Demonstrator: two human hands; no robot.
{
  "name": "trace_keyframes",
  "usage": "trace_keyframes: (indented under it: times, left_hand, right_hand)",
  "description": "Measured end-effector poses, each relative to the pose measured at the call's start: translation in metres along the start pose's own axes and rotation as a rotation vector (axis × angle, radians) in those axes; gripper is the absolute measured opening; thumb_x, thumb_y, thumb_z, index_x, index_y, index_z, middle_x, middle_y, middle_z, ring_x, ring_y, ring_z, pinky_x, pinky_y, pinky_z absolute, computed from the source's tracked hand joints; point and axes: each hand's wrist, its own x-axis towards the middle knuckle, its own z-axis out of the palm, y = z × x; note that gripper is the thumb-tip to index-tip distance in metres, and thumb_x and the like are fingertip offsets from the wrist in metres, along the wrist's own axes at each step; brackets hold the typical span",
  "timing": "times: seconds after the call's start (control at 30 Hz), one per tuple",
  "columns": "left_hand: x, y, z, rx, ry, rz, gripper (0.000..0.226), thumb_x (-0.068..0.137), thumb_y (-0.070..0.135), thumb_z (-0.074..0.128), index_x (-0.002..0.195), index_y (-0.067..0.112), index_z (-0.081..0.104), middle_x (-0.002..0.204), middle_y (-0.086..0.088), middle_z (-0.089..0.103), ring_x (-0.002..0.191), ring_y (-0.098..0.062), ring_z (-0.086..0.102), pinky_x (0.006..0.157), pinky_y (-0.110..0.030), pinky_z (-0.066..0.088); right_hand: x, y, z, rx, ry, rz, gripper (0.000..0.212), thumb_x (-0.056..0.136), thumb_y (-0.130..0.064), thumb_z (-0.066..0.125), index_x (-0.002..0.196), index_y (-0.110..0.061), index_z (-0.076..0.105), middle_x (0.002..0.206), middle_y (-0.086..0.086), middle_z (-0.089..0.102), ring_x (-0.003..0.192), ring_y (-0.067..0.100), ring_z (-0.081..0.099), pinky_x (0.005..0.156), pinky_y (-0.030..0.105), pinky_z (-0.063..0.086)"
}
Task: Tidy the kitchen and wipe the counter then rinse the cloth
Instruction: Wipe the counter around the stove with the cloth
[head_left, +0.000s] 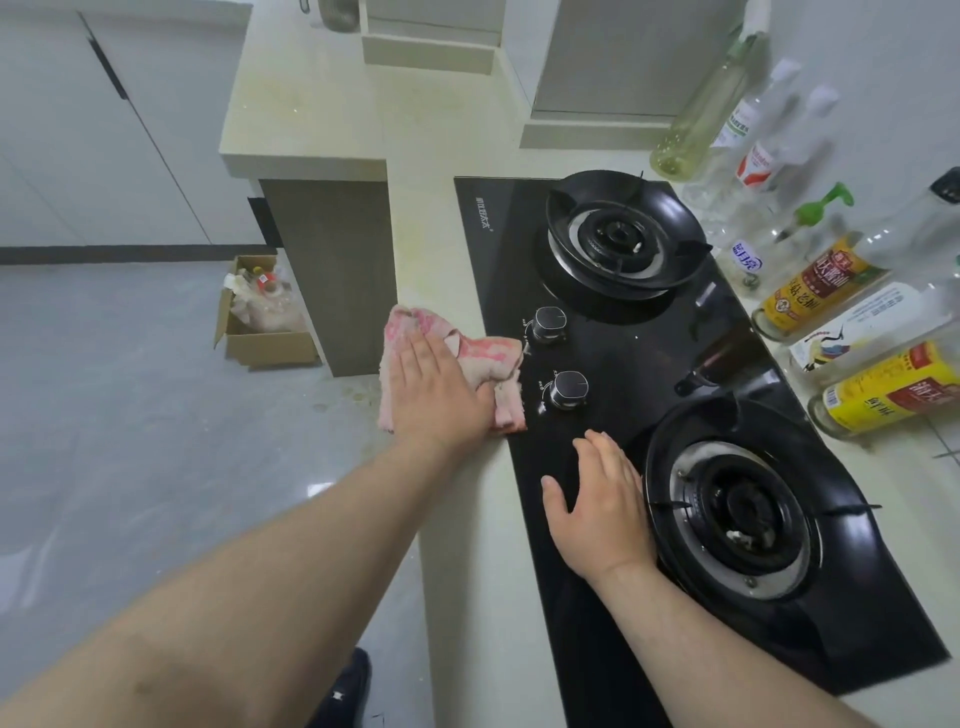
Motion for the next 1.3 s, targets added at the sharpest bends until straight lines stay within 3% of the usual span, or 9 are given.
trace_keyframes:
  times: [0.3,0.6,0.83,1.1,1.3]
  left_hand:
    - [-0.091,-0.002,0.016,-0.009,-0.034,0.012,0.093,0.087,0.06,0.015,0.151,-0.003,-0.009,0.159,-0.027,-0.012,0.149,-0.037,-0.01,0.119,-0.043,-0.011]
    - [-0.023,0.0,0.0,0.002,-0.09,-0.006,0.091,0.095,0.059,0.026,0.152,-0.002,-0.01,0.159,-0.026,-0.016,0.149,-0.036,-0.014,0.121,-0.044,-0.009]
    - [0.02,-0.003,-0.004,-0.001,-0.013,0.039,0.089,0.095,0.057,0.026,0.152,-0.003,-0.005,0.16,-0.027,-0.007,0.15,-0.037,-0.006,0.122,-0.044,-0.005]
    - [0.029,-0.009,-0.003,0.013,-0.001,0.105,0.092,0.091,0.061,0.022,0.153,-0.003,-0.001,0.16,-0.027,-0.002,0.15,-0.038,-0.004,0.122,-0.046,-0.004]
    - [0.044,-0.01,-0.006,0.006,-0.03,0.103,0.093,0.091,0.061,0.024,0.152,-0.003,-0.004,0.16,-0.027,-0.005,0.149,-0.038,-0.006,0.122,-0.048,-0.001]
  right_hand:
    - [-0.001,-0.002,-0.001,0.023,-0.002,0.022,0.058,0.091,-0.034,0.06,0.14,-0.005,0.047,0.152,0.011,0.04,0.145,0.026,0.03,0.122,0.039,0.02]
    - [0.001,0.003,0.003,0.053,0.014,0.014,0.059,0.091,-0.035,0.062,0.142,-0.009,0.048,0.151,0.007,0.041,0.144,0.022,0.03,0.121,0.035,0.02]
    - [0.003,0.002,0.0,-0.001,-0.041,0.029,0.061,0.094,-0.046,0.05,0.147,-0.018,0.04,0.156,-0.001,0.031,0.148,0.016,0.02,0.12,0.029,0.011]
    - [0.003,-0.002,-0.004,-0.04,-0.102,0.091,0.062,0.093,-0.045,0.053,0.148,-0.021,0.038,0.157,-0.003,0.029,0.149,0.013,0.017,0.122,0.031,0.014]
    - [0.003,-0.001,-0.002,-0.076,-0.087,0.078,0.062,0.09,-0.042,0.058,0.146,-0.02,0.043,0.153,-0.001,0.035,0.145,0.017,0.026,0.119,0.035,0.021]
